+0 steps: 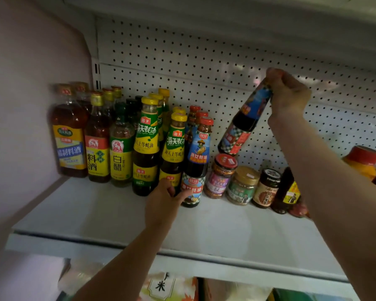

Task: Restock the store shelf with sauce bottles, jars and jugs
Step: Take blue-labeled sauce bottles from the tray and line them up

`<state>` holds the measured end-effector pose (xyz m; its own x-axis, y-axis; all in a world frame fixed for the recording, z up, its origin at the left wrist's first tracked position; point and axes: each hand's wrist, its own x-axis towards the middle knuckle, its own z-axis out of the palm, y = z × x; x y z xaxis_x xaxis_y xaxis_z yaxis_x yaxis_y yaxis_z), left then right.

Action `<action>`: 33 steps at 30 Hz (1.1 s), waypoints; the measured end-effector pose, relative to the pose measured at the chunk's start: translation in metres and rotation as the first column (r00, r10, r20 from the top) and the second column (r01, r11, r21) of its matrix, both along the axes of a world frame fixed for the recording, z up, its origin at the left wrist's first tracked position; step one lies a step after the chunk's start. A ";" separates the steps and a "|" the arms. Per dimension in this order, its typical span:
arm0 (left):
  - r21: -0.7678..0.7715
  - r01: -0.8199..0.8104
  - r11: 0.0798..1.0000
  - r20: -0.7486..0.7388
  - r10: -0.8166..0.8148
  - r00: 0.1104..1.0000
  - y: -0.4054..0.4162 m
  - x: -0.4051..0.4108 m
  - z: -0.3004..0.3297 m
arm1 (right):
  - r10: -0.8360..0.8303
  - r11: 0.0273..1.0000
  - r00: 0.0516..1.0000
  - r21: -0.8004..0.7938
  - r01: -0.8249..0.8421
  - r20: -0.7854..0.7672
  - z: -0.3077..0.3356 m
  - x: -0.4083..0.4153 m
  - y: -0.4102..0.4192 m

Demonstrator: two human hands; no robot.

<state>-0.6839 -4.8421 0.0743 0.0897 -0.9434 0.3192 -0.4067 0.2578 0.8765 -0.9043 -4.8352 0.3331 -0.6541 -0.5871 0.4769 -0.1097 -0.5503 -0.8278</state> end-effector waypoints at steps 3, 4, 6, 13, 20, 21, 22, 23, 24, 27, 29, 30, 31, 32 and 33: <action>0.002 0.015 1.000 0.020 -0.015 1.000 -0.001 0.000 0.000 | -0.068 0.997 0.997 -0.033 0.066 -0.042 0.008 -0.002 0.026; 0.003 0.019 1.000 0.027 -0.019 0.999 -0.001 0.001 0.000 | -0.084 0.996 0.995 -0.039 0.082 -0.056 0.011 -0.005 0.032; -0.005 0.029 1.000 0.039 -0.029 0.999 -0.001 0.001 0.000 | -0.118 0.993 0.990 -0.009 0.117 -0.072 0.015 -0.011 0.042; -0.012 0.037 0.999 0.048 -0.036 0.998 0.000 0.001 0.001 | -0.097 0.988 0.989 0.111 0.109 -0.108 0.011 -0.015 0.079; 0.038 0.066 0.997 -0.034 -0.065 0.997 0.010 0.003 0.009 | 0.030 0.980 0.991 0.197 -0.004 -0.131 -0.019 0.033 0.096; 0.036 0.107 0.994 -0.094 -0.103 0.990 0.013 0.004 0.011 | 0.049 0.975 0.991 0.222 -0.021 -0.121 -0.027 0.040 0.096; 0.032 0.174 0.984 -0.163 -0.166 0.972 0.018 0.005 0.013 | 0.069 0.968 0.992 0.249 -0.041 -0.104 -0.035 0.048 0.097; 0.027 0.254 0.967 -0.229 -0.241 0.943 0.025 0.007 0.015 | 0.092 0.961 0.992 0.267 -0.065 -0.090 -0.043 0.055 0.096; 0.028 0.337 0.941 -0.278 -0.316 0.907 0.031 0.008 0.015 | 0.117 0.958 0.990 0.272 -0.094 -0.072 -0.050 0.061 0.094; 0.041 0.486 0.873 -0.284 -0.456 0.844 0.045 0.010 0.014 | 0.199 0.949 0.980 0.249 -0.195 0.007 -0.067 0.083 0.089; 0.012 0.499 0.867 -0.230 -0.483 0.845 0.051 0.011 0.016 | 0.234 0.944 0.972 0.232 -0.234 0.027 -0.073 0.096 0.084; -0.001 0.491 0.871 -0.221 -0.480 0.849 0.050 0.011 0.015 | 0.252 0.942 0.968 0.225 -0.248 0.011 -0.076 0.101 0.081; -0.010 0.481 0.876 -0.224 -0.471 0.853 0.050 0.012 0.015 | 0.267 0.941 0.963 0.221 -0.256 -0.019 -0.079 0.105 0.077; -0.014 0.474 0.880 -0.221 -0.465 0.857 0.048 0.012 0.014 | 0.278 0.939 0.959 0.223 -0.260 -0.050 -0.082 0.107 0.074; -0.017 0.470 0.882 -0.220 -0.462 0.859 0.048 0.013 0.014 | 0.288 0.936 0.954 0.232 -0.263 -0.081 -0.085 0.108 0.070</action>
